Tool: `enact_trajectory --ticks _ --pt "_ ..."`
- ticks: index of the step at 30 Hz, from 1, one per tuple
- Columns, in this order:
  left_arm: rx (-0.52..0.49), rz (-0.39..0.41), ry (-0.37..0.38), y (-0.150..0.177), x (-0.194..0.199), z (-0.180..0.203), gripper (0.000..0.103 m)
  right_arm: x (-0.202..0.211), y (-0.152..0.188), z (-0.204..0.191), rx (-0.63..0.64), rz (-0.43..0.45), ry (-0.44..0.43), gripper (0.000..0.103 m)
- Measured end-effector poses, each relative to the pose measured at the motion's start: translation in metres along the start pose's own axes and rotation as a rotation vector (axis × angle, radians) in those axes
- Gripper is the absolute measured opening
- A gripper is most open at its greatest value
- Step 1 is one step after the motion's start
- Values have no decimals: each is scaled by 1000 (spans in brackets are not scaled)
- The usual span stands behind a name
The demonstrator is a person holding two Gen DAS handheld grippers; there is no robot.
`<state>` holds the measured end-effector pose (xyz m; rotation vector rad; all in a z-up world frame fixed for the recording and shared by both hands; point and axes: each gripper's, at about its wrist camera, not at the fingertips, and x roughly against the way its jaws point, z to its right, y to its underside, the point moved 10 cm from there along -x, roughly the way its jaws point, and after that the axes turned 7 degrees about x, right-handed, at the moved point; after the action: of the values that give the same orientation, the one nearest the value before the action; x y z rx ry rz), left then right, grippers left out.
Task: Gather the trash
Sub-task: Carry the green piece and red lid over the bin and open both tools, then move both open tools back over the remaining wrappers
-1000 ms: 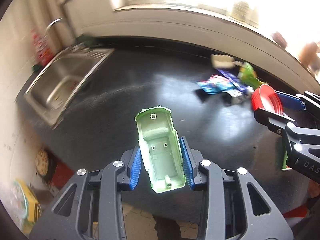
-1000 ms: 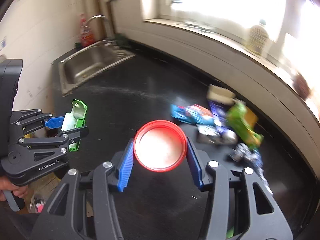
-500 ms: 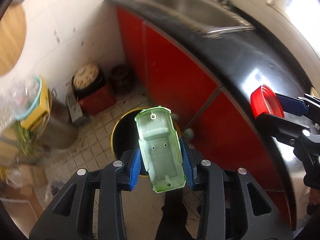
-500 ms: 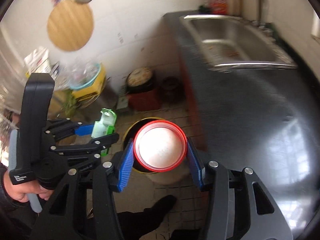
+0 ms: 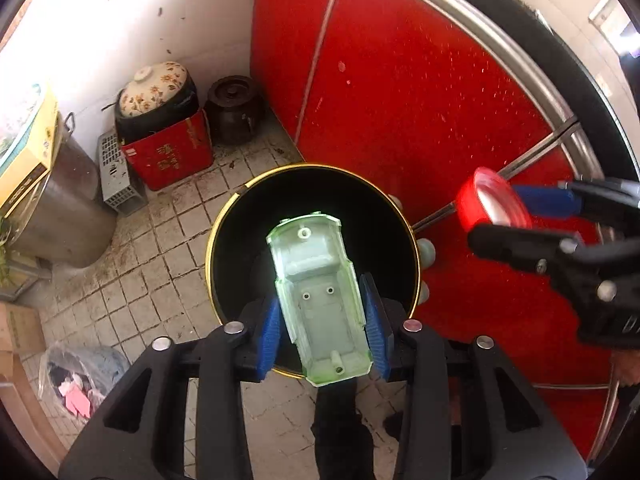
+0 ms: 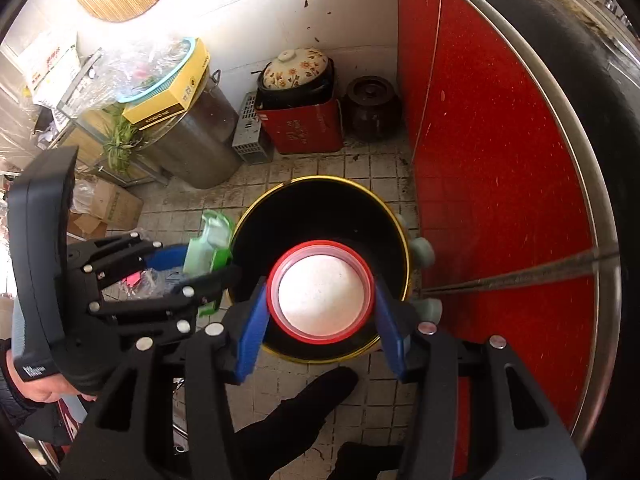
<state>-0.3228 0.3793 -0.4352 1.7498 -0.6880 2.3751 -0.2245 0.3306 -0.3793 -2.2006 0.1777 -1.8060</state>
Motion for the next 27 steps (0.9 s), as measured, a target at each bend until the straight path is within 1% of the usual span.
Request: enact_trajectory --ticks 1,2,3,5,7,9,10,11,12,15,17,20,22,24,25,27 --pt "-2 -13 -10 0 -1 -1 61 0 -3 2 0 -2 4 57" --pt "1 -20 -30 0 -1 -4 81 6 -4 3 -3 6 5 66" --pt "10 2 -41 -3 4 -7 84 8 -7 3 -4 13 8 68" --pt "26 30 -32 -8 14 -10 85 21 -6 2 0 26 1 73" --pt "35 22 -48 -10 23 -11 85 39 -6 1 -6 43 3 73" --pt "39 31 -61 -14 41 -9 85 58 -9 -1 -14 66 1 75" --pt "43 46 -71 -16 56 -7 86 69 -9 -1 -18 79 6 78" --pt "49 59 -75 -19 67 -5 91 86 -9 -2 -25 98 9 82" --pt "56 76 -83 -20 81 -2 93 104 -8 -2 -32 118 11 86" --pt "77 119 -104 -24 126 16 96 159 0 0 -53 171 26 91" --pt "76 132 -109 -26 144 30 96 188 8 3 -67 192 35 94" --pt "29 138 -122 -27 165 65 96 236 28 16 -111 227 69 95" --pt "-34 148 -123 -30 179 98 96 263 45 29 -144 246 95 95" --pt "-102 160 -86 -33 188 136 96 295 66 48 -179 277 161 95" --pt "-149 162 -65 -34 191 161 96 310 76 57 -197 293 194 95" --pt "-269 174 -3 -34 198 217 96 348 106 84 -271 339 285 95"
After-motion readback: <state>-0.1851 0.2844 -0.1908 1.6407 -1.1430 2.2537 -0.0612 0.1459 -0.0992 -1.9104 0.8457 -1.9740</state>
